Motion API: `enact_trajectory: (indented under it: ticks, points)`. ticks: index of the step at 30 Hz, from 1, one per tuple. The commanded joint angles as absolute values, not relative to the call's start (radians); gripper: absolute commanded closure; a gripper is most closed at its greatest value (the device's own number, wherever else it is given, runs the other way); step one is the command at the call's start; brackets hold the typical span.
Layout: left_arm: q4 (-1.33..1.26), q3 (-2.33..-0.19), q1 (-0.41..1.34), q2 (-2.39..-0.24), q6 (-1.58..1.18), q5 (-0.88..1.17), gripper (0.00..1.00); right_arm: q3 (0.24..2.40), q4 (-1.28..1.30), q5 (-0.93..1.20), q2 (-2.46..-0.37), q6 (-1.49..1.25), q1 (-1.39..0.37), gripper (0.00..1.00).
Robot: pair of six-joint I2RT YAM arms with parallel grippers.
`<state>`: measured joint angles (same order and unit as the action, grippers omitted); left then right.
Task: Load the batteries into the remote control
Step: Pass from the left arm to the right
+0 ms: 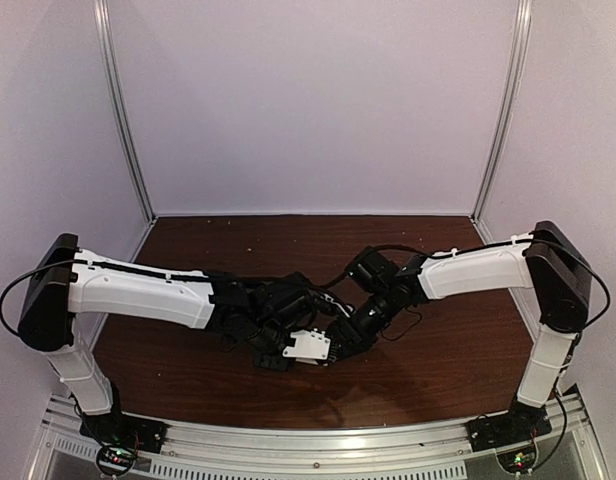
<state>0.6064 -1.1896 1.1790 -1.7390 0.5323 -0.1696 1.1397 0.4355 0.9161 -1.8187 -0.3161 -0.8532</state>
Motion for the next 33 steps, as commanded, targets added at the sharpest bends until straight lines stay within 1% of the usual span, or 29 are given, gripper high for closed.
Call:
enact_trajectory:
  ticks: [1, 4, 8, 13, 16, 20, 21, 22, 23, 26, 31, 33]
  points:
    - [0.542, -1.208, 1.175, -1.689, 0.519, -0.171, 0.89, 1.149, 0.378, 0.937, -1.842, -0.313, -0.866, 0.44]
    - [0.543, -1.209, 1.175, -1.686, 0.521, -0.172, 0.89, 1.150, 0.341, 0.946, -1.850, -0.334, -0.866, 0.46]
    - [0.543, -1.213, 1.176, -1.687, 0.523, -0.170, 0.89, 1.158, 0.305, 0.966, -1.863, -0.359, -0.867, 0.54]
    - [0.543, -1.210, 1.176, -1.687, 0.523, -0.167, 0.89, 1.170, 0.284, 0.980, -1.869, -0.375, -0.867, 0.69]
    - [0.543, -1.207, 1.177, -1.685, 0.517, -0.169, 0.88, 1.175, 0.294, 0.984, -1.872, -0.370, -0.867, 0.82]
    - [0.542, -1.202, 1.177, -1.679, 0.515, -0.170, 0.87, 1.172, 0.299, 0.989, -1.878, -0.367, -0.866, 0.94]
    - [0.542, -1.201, 1.177, -1.678, 0.514, -0.169, 0.85, 1.172, 0.301, 0.989, -1.878, -0.367, -0.866, 0.96]
    - [0.541, -1.199, 1.177, -1.677, 0.514, -0.173, 0.81, 1.173, 0.304, 0.989, -1.879, -0.365, -0.867, 0.99]
    - [0.541, -1.197, 1.177, -1.677, 0.512, -0.176, 0.76, 1.177, 0.309, 0.988, -1.878, -0.361, -0.867, 1.00]
    - [0.528, -1.183, 1.177, -1.661, 0.505, -0.193, 0.58, 1.197, 0.357, 0.960, -1.871, -0.321, -0.864, 1.00]
    - [0.496, -1.129, 1.176, -1.582, 0.464, -0.241, 0.38, 1.253, 0.492, 0.891, -1.855, -0.210, -0.849, 1.00]
    - [0.477, -1.091, 1.175, -1.523, 0.427, -0.277, 0.24, 1.278, 0.543, 0.855, -1.839, -0.165, -0.839, 1.00]
